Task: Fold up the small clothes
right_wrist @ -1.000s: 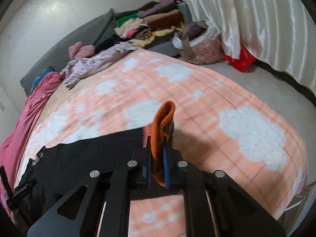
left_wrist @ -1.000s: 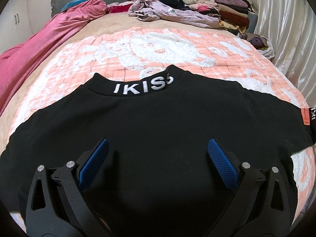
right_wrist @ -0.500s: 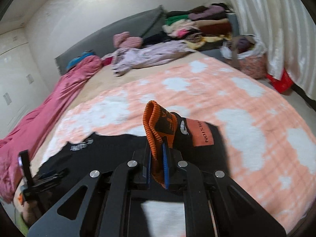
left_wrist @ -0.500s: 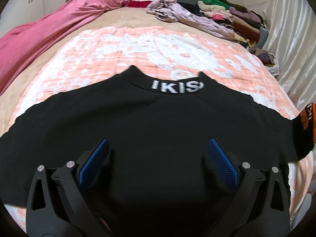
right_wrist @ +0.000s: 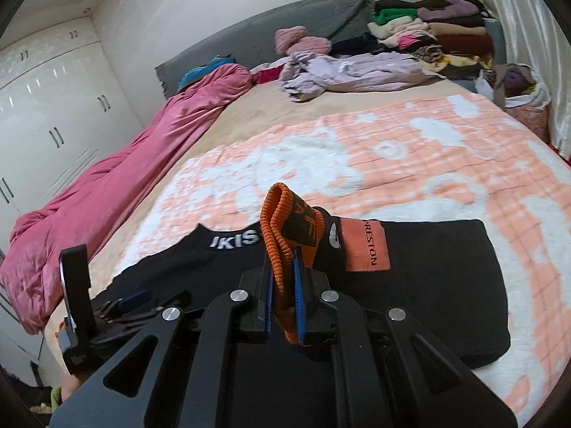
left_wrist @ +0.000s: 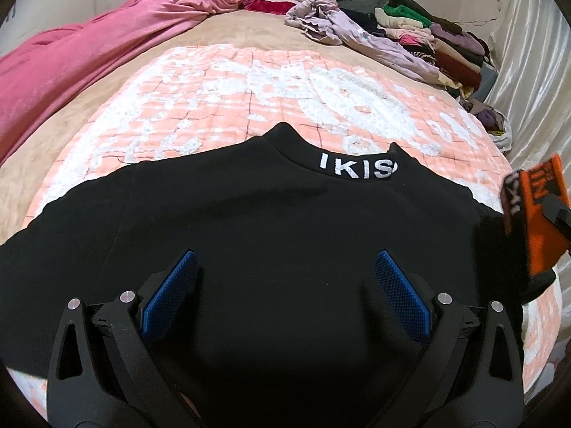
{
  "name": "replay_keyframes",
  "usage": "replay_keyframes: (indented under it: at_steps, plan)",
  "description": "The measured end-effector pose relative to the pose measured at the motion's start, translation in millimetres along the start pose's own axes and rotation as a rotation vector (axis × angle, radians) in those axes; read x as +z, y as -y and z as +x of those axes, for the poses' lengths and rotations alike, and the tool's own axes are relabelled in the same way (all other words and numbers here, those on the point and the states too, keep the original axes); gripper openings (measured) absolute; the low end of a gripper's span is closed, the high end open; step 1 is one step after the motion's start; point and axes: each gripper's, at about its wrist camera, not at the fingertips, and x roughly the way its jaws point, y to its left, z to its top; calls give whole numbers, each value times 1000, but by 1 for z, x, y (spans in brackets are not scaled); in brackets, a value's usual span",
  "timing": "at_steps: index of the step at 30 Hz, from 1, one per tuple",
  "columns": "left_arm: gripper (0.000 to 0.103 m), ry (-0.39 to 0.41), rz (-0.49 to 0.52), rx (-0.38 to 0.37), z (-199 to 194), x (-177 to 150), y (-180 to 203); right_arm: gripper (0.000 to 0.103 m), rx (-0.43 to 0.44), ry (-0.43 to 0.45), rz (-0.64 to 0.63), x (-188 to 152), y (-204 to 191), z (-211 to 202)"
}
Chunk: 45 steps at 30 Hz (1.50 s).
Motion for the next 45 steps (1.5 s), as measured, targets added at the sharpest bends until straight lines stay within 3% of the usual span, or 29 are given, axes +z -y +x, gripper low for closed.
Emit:
replay_keyframes:
  at_steps: [10, 17, 18, 20, 22, 29, 31, 34, 36, 37, 41, 45]
  plan:
    - [94, -13, -4, -46, 0, 0, 0, 15, 85, -38, 47, 1, -14, 16]
    - [92, -22, 15, -202, 4, -10, 15, 25, 39, -15, 92, -4, 7, 5]
    - [88, -29, 16, -223, 5, -11, 19, 28, 26, -15, 102, -6, 13, 4]
    - [63, -42, 11, -265, 8, -14, 25, 29, -7, -18, 124, -11, 26, 0]
    - [55, -70, -3, -329, 12, -17, 31, 30, -61, -17, 133, -17, 39, -5]
    - [53, -155, -5, -512, 23, -30, 66, 33, -179, 18, 175, -35, 82, -30]
    - [60, -164, -14, -513, 29, -33, 72, 33, -210, 27, 172, -40, 91, -36]
    - [60, -160, -11, -506, 33, -28, 82, 34, -249, 25, 163, -45, 97, -38]
    - [48, -147, 13, -487, 34, -28, 88, 36, -265, 22, 171, -48, 103, -39]
    - [37, -135, 37, -456, 35, -28, 91, 36, -271, 23, 176, -49, 106, -39]
    - [13, -85, 82, -430, 31, -28, 95, 40, -287, 26, 194, -51, 109, -38]
    - [12, -10, 105, -416, 12, -22, 87, 41, -280, 29, 189, -50, 104, -39]
